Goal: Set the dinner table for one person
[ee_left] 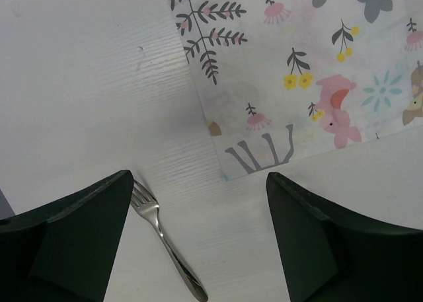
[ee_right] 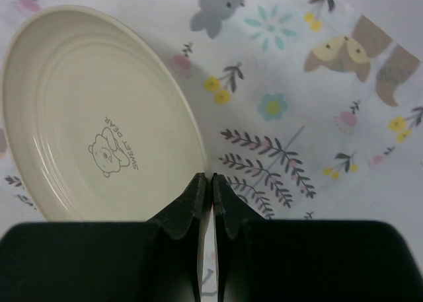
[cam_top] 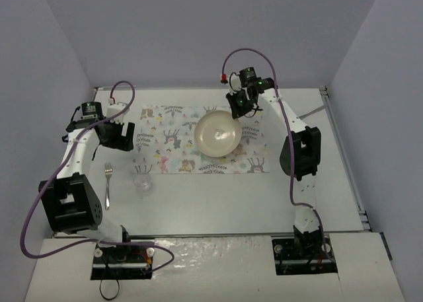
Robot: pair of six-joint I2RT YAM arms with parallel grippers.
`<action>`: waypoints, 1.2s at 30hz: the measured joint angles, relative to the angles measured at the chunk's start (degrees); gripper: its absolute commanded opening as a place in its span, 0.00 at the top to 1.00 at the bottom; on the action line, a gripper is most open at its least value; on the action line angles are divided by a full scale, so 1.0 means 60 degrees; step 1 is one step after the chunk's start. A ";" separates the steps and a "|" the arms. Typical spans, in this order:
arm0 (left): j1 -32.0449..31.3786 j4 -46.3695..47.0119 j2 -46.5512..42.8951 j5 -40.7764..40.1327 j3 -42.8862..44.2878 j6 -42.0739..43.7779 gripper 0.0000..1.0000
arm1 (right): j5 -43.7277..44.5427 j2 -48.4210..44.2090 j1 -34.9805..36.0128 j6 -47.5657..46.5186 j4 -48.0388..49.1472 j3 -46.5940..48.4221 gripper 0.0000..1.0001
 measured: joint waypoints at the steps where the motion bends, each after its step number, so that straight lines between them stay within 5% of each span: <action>1: -0.0003 -0.0014 0.0000 0.0000 -0.0023 0.0000 0.21 | -0.0134 0.0025 0.0141 -0.0011 -0.0014 0.0152 1.00; 9: 0.0000 -0.0010 0.0000 0.0033 -0.0036 0.0007 0.21 | -0.0987 0.0477 0.0703 -0.0088 0.0045 0.1121 1.00; 22: 0.0000 0.0005 -0.0073 0.0073 -0.0342 0.0154 0.21 | -0.1373 0.3387 0.0715 -0.0279 0.0151 0.2654 1.00; 36: 0.0000 0.0109 -0.0353 0.0207 -0.0662 0.0331 0.21 | -0.1754 0.3528 0.0834 -0.0565 0.0243 0.3029 1.00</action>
